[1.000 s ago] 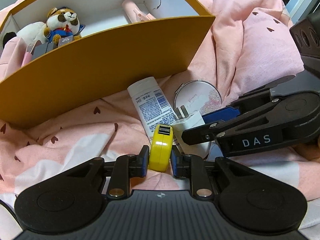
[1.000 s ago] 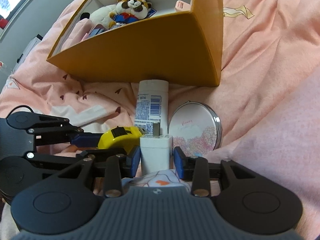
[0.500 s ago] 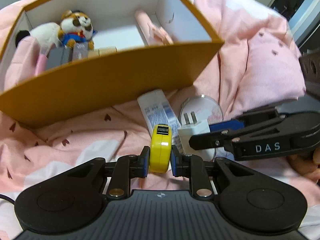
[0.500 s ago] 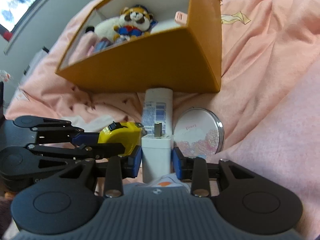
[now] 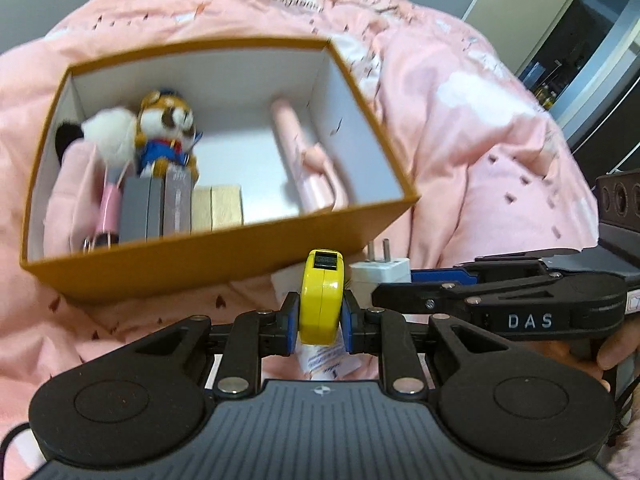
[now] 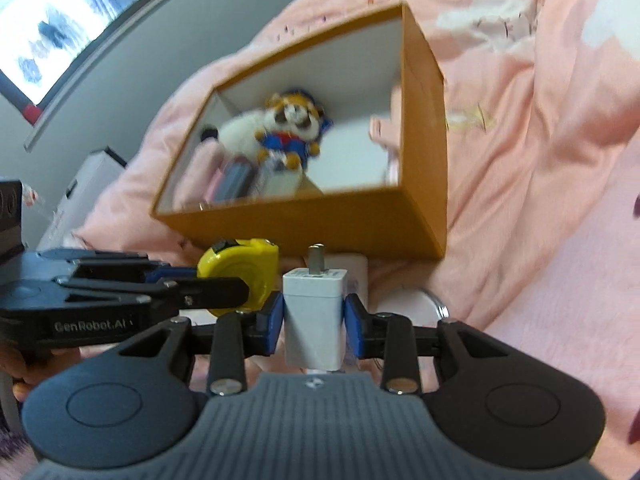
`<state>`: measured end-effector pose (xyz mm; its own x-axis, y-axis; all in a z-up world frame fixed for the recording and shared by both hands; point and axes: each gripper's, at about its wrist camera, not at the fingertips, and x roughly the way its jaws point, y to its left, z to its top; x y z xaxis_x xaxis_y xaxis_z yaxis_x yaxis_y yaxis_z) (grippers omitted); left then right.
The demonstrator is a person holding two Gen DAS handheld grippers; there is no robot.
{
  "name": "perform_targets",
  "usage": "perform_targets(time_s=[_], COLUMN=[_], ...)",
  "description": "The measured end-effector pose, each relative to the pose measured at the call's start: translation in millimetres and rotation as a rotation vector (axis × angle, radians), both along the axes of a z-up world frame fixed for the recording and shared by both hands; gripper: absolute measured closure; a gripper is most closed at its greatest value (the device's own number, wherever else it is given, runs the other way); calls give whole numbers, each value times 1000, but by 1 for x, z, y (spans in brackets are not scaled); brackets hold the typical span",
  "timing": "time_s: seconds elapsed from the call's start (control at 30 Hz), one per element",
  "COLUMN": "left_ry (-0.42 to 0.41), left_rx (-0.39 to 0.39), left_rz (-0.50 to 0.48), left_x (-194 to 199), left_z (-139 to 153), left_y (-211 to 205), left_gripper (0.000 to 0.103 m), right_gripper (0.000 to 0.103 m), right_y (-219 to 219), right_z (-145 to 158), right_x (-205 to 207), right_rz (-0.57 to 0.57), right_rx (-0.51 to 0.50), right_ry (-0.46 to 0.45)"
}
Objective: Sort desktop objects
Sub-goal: 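Lift the tape measure and charger over the box rim with both tools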
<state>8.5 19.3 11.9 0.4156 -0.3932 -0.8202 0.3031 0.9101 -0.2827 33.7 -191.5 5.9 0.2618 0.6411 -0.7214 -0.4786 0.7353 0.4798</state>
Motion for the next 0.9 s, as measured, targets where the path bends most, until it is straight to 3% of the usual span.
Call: perform_targets(time_s=[0.4, 0.6, 0.73, 0.9], left_ry=[-116, -143, -123, -73], left_rx=[-63, -65, -54, -49], left_rz=[37, 57, 67, 64], left_x=[17, 41, 58, 79], left_z=[42, 47, 41, 27], left_y=[7, 7, 6, 5], left_gripper=[80, 80, 80, 80], right_gripper=[68, 68, 68, 68], right_y=[-2, 1, 7, 9], right_z=[46, 55, 56, 50], right_x=[13, 32, 46, 71], right_rz=[-95, -159, -183, -189], right_rx=[171, 159, 106, 84], right_ry=[-70, -126, -166, -143])
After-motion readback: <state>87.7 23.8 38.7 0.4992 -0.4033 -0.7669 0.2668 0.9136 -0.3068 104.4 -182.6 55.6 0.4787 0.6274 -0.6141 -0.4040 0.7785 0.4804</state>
